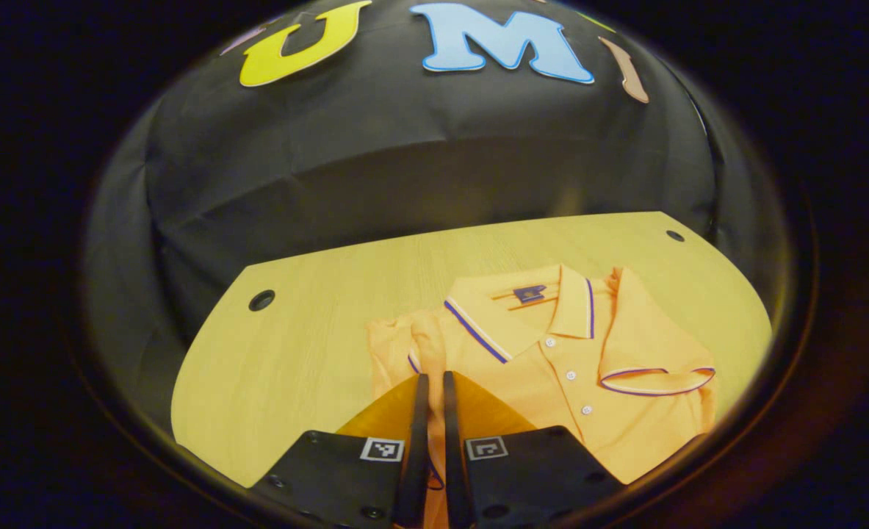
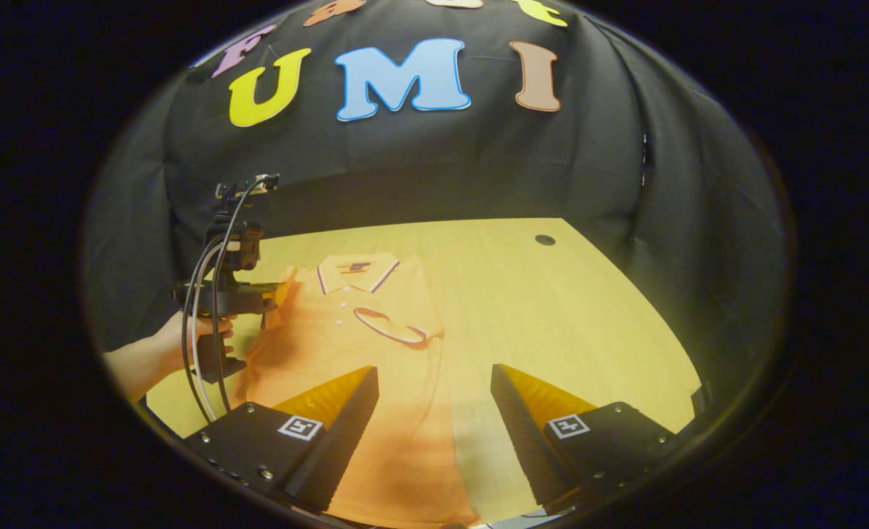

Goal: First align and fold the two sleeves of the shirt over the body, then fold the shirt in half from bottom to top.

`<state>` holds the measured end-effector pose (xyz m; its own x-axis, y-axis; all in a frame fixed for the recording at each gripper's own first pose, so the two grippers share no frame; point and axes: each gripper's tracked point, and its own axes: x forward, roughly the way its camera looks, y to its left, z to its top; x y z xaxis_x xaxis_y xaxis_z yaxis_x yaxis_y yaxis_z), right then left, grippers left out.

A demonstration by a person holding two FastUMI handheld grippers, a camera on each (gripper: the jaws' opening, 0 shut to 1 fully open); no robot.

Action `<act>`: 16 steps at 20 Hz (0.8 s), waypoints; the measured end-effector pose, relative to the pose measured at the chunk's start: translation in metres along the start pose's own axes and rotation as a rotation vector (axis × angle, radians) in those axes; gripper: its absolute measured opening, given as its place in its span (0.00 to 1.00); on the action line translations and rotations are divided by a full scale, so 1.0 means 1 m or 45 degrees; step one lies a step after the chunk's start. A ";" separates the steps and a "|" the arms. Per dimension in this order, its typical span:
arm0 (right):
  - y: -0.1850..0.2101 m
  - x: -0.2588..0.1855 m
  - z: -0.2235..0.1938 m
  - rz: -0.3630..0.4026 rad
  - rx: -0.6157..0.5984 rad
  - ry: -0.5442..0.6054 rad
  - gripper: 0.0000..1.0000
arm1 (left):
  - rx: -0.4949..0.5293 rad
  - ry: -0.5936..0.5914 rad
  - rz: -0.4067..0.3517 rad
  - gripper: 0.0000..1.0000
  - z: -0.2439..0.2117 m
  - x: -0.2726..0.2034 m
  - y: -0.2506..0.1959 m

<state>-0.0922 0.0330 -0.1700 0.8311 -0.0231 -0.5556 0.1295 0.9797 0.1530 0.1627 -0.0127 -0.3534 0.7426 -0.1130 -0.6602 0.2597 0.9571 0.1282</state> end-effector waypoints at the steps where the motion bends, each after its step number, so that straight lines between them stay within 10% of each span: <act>1: -0.002 0.000 -0.001 0.003 -0.009 0.003 0.96 | -0.010 0.005 -0.009 0.19 -0.001 -0.002 -0.003; 9: -0.007 -0.009 -0.025 0.053 -0.045 0.032 0.96 | -0.066 0.041 -0.090 0.61 -0.014 -0.049 -0.020; 16: -0.012 -0.023 -0.065 0.104 -0.051 0.091 0.96 | -0.133 0.063 -0.133 0.79 -0.051 -0.121 -0.024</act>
<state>-0.1481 0.0349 -0.2126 0.7973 0.0698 -0.5996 0.0401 0.9850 0.1679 0.0349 -0.0088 -0.3143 0.6828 -0.2026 -0.7019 0.2666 0.9636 -0.0188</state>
